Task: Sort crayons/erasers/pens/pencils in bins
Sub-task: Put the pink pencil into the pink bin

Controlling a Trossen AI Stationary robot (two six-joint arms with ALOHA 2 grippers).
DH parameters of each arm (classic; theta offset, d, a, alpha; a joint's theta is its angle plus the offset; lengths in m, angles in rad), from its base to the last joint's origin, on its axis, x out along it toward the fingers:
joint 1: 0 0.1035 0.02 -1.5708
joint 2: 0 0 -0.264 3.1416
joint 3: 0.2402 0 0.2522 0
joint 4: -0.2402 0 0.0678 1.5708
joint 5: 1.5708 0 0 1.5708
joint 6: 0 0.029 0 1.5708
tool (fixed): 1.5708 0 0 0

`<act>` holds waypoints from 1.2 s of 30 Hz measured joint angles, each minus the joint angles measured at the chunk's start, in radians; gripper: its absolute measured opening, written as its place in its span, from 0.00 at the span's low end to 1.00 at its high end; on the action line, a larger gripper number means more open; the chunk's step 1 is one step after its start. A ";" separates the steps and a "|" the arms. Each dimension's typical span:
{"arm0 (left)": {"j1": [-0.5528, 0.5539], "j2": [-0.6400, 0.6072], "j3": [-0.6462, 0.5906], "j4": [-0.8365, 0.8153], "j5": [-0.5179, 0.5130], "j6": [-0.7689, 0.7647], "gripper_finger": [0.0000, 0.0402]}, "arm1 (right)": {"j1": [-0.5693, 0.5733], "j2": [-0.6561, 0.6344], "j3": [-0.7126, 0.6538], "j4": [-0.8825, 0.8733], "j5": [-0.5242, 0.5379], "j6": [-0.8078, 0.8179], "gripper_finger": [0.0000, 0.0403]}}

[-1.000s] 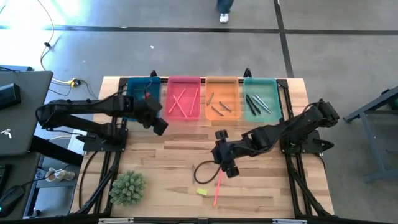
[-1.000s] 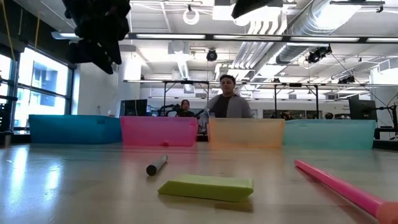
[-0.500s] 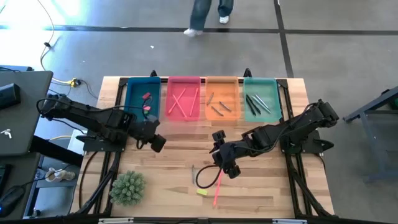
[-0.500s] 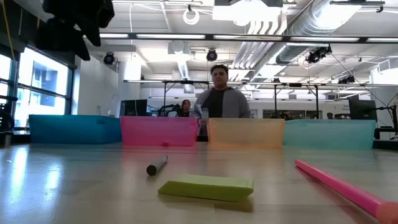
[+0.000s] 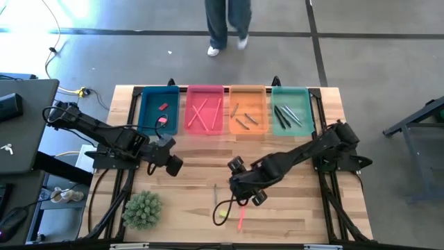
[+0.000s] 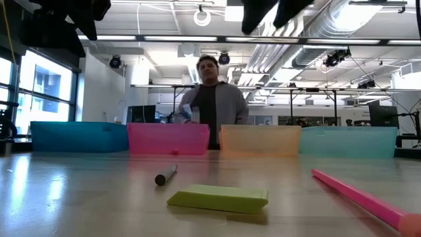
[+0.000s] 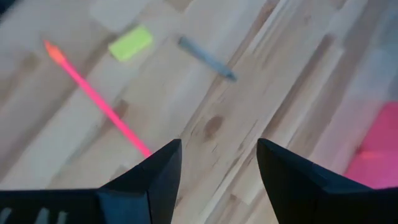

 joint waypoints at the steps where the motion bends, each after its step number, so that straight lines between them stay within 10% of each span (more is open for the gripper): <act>1: 0.000 0.000 0.000 0.000 -0.003 0.000 0.41 | 0.004 0.013 -0.001 -0.009 0.000 -0.013 0.50; 36: 0.000 0.095 0.000 -0.002 -0.001 0.011 0.41 | 0.115 0.296 -0.005 0.127 -0.170 -0.119 0.44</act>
